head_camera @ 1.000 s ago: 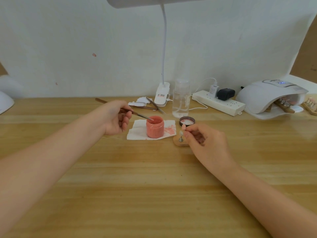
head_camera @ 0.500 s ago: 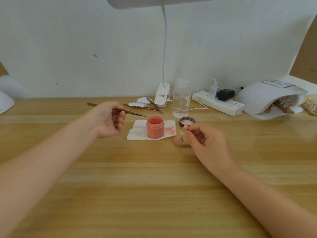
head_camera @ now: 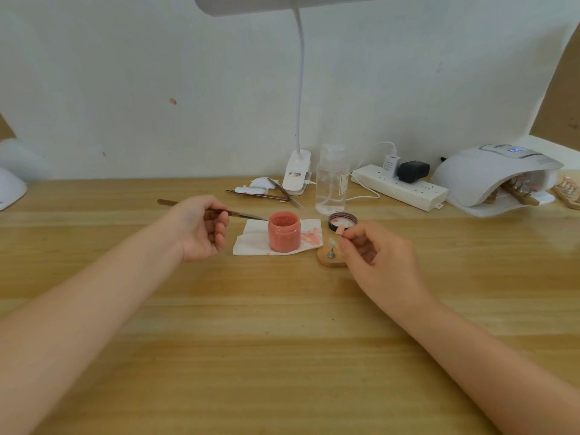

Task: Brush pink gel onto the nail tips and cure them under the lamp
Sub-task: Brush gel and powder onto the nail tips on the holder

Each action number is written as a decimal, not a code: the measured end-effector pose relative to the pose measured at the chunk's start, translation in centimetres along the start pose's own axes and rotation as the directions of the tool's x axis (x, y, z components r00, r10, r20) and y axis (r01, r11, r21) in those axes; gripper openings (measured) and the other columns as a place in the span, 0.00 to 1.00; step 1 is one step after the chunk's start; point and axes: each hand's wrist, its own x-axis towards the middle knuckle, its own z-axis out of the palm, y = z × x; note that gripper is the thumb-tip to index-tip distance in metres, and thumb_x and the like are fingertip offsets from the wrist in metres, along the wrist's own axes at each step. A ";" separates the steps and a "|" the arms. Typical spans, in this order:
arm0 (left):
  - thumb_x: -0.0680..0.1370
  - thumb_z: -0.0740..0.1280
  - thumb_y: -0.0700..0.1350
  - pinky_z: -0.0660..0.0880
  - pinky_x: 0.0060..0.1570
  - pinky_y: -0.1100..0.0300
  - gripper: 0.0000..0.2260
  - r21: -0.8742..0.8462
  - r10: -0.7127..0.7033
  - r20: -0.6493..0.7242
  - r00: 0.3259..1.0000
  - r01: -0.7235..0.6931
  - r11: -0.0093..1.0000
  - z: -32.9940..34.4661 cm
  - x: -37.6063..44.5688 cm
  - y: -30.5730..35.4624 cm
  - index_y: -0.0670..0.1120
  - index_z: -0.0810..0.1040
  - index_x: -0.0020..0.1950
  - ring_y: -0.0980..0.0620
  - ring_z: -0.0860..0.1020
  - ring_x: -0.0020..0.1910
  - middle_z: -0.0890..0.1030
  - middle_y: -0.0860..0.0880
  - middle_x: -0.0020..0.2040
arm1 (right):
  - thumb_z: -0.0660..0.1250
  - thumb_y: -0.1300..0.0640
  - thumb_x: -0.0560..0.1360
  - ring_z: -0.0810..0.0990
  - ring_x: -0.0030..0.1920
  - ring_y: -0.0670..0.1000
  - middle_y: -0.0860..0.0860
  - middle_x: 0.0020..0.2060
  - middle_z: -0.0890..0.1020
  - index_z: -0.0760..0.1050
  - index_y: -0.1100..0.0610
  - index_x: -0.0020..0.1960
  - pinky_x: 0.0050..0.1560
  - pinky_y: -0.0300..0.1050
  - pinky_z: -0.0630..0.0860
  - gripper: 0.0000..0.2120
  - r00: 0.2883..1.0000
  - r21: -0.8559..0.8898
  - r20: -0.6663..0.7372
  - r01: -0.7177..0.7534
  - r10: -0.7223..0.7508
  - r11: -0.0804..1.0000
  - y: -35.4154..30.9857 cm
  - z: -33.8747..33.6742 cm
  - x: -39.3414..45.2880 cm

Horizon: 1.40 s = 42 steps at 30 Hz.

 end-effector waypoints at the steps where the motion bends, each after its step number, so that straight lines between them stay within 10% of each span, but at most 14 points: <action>1: 0.75 0.61 0.41 0.64 0.23 0.68 0.07 -0.007 0.012 -0.005 1.000 -0.012 1.000 0.1 -0.2 0.1 0.45 0.71 0.37 0.56 0.67 0.19 0.72 0.52 0.22 | 0.69 0.59 0.74 0.80 0.38 0.48 0.44 0.36 0.81 0.80 0.54 0.46 0.55 0.58 0.74 0.02 1.000 -0.003 -0.001 0.002 -0.002 1.000 0.0 0.0 0.0; 10: 0.77 0.63 0.40 0.68 0.26 0.66 0.07 -0.055 0.329 0.134 0.935 -0.325 0.944 4.7 -4.8 -1.3 0.43 0.77 0.40 0.56 0.70 0.24 0.75 0.51 0.25 | 0.69 0.58 0.75 0.79 0.38 0.46 0.46 0.35 0.81 0.80 0.54 0.46 0.57 0.59 0.73 0.02 1.000 -0.016 0.010 -0.002 0.002 1.000 0.1 -0.1 0.1; 18: 0.78 0.65 0.37 0.78 0.45 0.61 0.07 0.147 0.801 0.272 0.533 -0.846 0.513 5.9 -6.7 -6.9 0.44 0.77 0.42 0.48 0.82 0.46 0.81 0.39 0.39 | 0.68 0.58 0.75 0.79 0.38 0.48 0.47 0.35 0.81 0.80 0.54 0.47 0.57 0.59 0.72 0.02 1.000 -0.002 0.017 -0.018 0.018 1.000 0.3 0.0 0.1; 23: 0.75 0.65 0.43 0.76 0.57 0.49 0.04 0.213 0.834 0.333 0.439 -0.897 0.387 5.4 -6.2 -8.2 0.52 0.78 0.43 0.48 0.79 0.58 0.83 0.46 0.45 | 0.68 0.58 0.75 0.79 0.38 0.46 0.45 0.36 0.81 0.80 0.53 0.48 0.58 0.60 0.72 0.03 1.000 0.002 0.013 -0.022 0.022 1.000 0.3 0.1 0.1; 28: 0.76 0.65 0.43 0.72 0.52 0.69 0.08 0.282 0.854 0.379 0.358 -0.923 0.262 5.5 -6.1 -8.6 0.58 0.77 0.47 0.56 0.79 0.57 0.83 0.57 0.47 | 0.68 0.58 0.75 0.78 0.39 0.45 0.44 0.37 0.81 0.81 0.53 0.49 0.60 0.61 0.71 0.04 0.999 -0.011 0.013 -0.029 0.029 1.000 0.3 0.1 0.1; 34: 0.76 0.65 0.42 0.71 0.54 0.71 0.08 0.296 0.859 0.397 0.324 -0.931 0.215 5.5 -6.2 -8.6 0.57 0.76 0.48 0.62 0.77 0.58 0.80 0.63 0.50 | 0.69 0.58 0.75 0.79 0.39 0.44 0.44 0.37 0.81 0.81 0.54 0.49 0.58 0.58 0.72 0.04 1.000 -0.022 0.011 -0.021 0.021 1.000 0.2 0.1 0.2; 42: 0.75 0.61 0.48 0.69 0.41 0.73 0.08 0.306 0.861 0.417 0.290 -0.937 0.167 4.8 -6.2 -8.7 0.46 0.75 0.41 0.57 0.76 0.39 0.79 0.51 0.36 | 0.69 0.58 0.74 0.78 0.38 0.43 0.43 0.35 0.81 0.81 0.53 0.47 0.56 0.57 0.73 0.03 1.000 -0.005 0.001 -0.023 0.023 1.000 0.3 0.1 0.2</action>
